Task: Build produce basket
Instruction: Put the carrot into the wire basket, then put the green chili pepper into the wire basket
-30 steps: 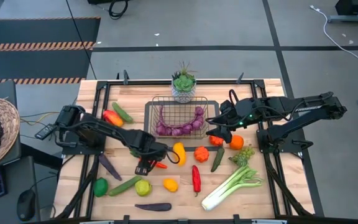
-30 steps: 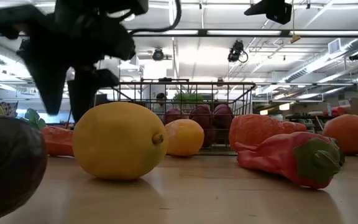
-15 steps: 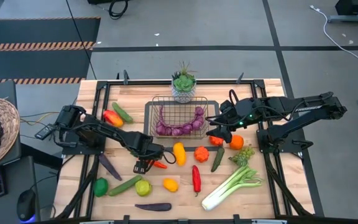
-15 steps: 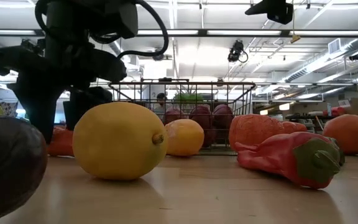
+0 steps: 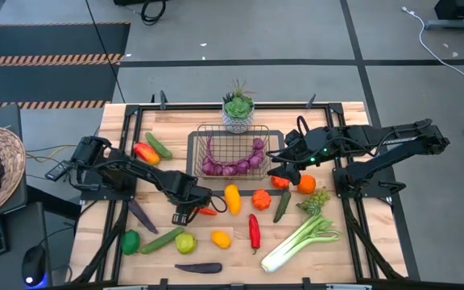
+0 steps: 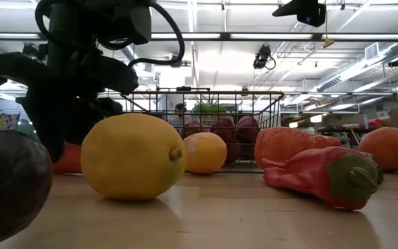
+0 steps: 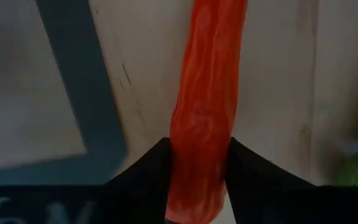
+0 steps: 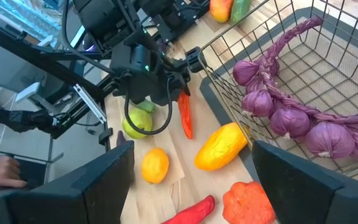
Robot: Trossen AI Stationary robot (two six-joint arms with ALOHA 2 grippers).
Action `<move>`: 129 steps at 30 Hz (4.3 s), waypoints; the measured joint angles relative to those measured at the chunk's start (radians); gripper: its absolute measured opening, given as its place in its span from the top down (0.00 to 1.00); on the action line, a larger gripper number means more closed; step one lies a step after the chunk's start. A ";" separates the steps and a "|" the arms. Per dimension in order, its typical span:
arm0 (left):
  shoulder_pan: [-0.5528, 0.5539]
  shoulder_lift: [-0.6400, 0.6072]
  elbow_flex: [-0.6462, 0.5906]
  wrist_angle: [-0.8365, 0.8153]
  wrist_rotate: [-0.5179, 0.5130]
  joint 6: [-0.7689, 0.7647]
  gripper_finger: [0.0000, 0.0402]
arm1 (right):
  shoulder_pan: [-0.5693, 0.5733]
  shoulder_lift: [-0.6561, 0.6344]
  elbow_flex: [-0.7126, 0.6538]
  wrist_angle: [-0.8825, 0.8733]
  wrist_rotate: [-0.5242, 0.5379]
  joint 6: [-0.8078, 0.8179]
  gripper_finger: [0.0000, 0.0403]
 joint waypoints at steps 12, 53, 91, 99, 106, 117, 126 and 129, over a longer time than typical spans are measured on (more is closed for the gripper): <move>-0.017 -0.003 0.281 -0.398 0.086 0.004 0.67 | 0.001 0.000 0.000 0.000 0.000 -0.003 0.18; 0.431 0.037 0.701 -0.295 -0.252 0.086 0.28 | 0.008 0.000 0.000 -0.087 0.027 0.052 0.18; 0.004 -0.462 0.191 -0.160 -0.248 -0.594 0.27 | 0.207 0.269 -0.001 -0.453 -0.074 0.749 0.20; -0.089 -0.489 0.192 -0.163 -0.318 -0.610 0.27 | 0.215 0.440 -0.001 -0.432 -0.072 0.856 0.20; -0.135 -0.490 0.193 -0.170 -0.319 -0.633 0.27 | 0.215 0.563 -0.001 -0.397 -0.078 0.897 0.20; -0.188 -0.497 0.193 -0.230 -0.319 -0.643 0.27 | 0.197 0.675 -0.001 -0.385 -0.100 0.898 0.26; -0.183 -0.509 0.193 -0.235 -0.343 -0.705 0.27 | 0.173 0.680 -0.066 -0.297 -0.079 0.890 0.38; -0.179 -0.513 0.193 -0.236 -0.345 -0.715 0.27 | 0.173 0.681 -0.084 -0.291 -0.105 0.854 0.40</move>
